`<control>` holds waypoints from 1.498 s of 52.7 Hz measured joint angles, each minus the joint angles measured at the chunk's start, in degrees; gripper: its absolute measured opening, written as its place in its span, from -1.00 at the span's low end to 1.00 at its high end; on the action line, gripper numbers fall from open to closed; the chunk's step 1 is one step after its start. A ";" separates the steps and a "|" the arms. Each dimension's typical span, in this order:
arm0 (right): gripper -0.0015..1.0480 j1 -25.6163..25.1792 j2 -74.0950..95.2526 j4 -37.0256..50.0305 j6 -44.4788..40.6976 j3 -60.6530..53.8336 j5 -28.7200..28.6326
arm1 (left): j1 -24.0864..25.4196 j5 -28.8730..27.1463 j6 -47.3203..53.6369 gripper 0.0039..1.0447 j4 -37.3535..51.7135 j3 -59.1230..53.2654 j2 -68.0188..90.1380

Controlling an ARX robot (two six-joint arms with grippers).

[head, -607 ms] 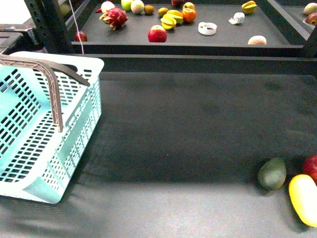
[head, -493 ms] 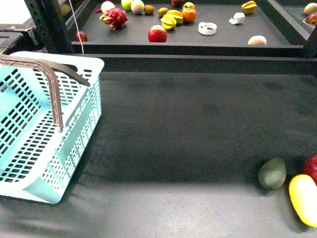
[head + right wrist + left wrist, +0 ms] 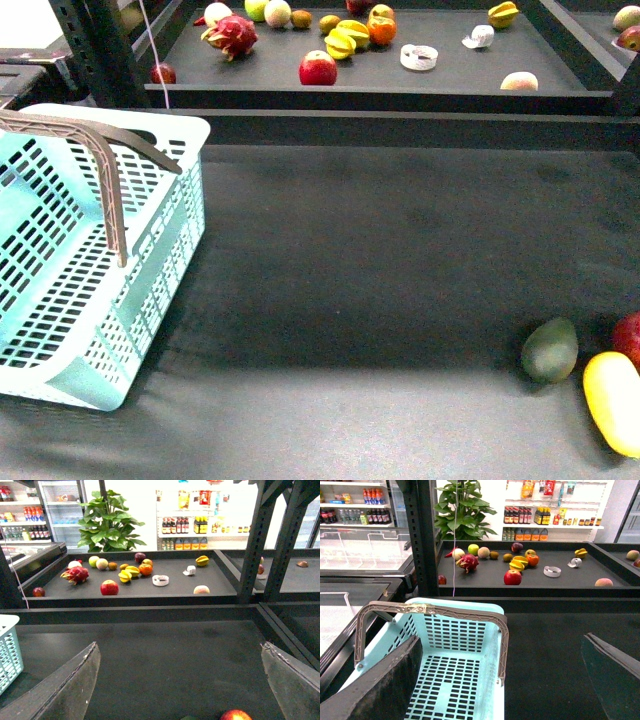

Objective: Pick mango with right arm and hold basket with left

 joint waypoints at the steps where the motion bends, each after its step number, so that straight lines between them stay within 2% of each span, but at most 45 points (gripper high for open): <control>1: 0.84 0.00 0.00 0.00 0.00 0.00 0.00 | 0.00 0.00 0.00 0.89 0.02 0.00 0.00; 11: 0.84 0.00 0.00 0.00 0.00 0.00 0.00 | 0.02 0.35 -0.48 0.89 -0.11 0.04 0.07; 13: 0.84 0.00 0.00 0.00 0.00 0.00 0.02 | -0.15 2.16 -4.61 0.89 -1.70 0.24 1.07; 18: 0.84 0.00 0.00 0.00 0.00 0.00 0.00 | -2.43 0.31 -14.84 0.89 0.44 0.22 5.86; 27: 0.84 0.00 0.00 0.00 0.00 0.00 0.00 | -7.74 -4.59 -24.30 0.89 16.24 1.77 24.26; 32: 0.84 0.00 0.00 0.00 -0.02 0.00 0.00 | -9.57 -5.03 -27.65 0.89 26.60 5.44 38.36; 37: 0.84 0.00 0.00 0.00 0.00 0.00 0.00 | -9.57 -4.96 -31.54 0.89 36.50 10.82 55.54; 42: 0.84 0.00 0.00 0.00 0.00 0.00 0.00 | -8.63 -3.21 -35.85 0.89 41.92 15.80 69.61; 59: 0.84 0.00 0.00 0.00 0.00 0.00 0.00 | -5.49 -0.09 -50.18 0.89 44.37 33.97 101.02; 79: 0.84 0.00 0.00 0.00 0.00 0.00 0.00 | -0.37 -0.42 -58.25 0.89 44.59 44.78 115.49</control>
